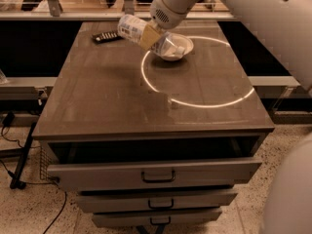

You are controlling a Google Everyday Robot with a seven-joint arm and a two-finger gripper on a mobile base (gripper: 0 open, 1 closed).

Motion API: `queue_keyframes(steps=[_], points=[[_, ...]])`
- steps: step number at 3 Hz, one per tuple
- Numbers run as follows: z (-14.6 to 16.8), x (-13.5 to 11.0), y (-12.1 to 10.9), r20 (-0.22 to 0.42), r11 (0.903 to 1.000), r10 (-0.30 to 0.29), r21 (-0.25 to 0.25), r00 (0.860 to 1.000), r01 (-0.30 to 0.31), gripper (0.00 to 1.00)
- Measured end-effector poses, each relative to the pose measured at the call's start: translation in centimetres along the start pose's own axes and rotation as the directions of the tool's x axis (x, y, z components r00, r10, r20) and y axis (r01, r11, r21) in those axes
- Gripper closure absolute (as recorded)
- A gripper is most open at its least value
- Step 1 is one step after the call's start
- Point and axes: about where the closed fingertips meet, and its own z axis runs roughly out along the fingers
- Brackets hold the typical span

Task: Place blue plastic bottle into paper bowl

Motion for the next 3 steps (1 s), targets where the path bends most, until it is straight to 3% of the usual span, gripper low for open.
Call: queue_keyframes(steps=[1, 2, 3], points=[[-0.5, 0.3, -4.8, 0.008, 0.9986, 0.026, 0.045, 1.0, -0.027, 1.0], [2.0, 1.4, -9.3, -0.041, 0.9967, 0.067, 0.049, 0.997, -0.065, 1.0], [3.5, 1.8, -10.9, -0.066, 0.9957, 0.086, 0.042, 0.994, -0.083, 1.0]])
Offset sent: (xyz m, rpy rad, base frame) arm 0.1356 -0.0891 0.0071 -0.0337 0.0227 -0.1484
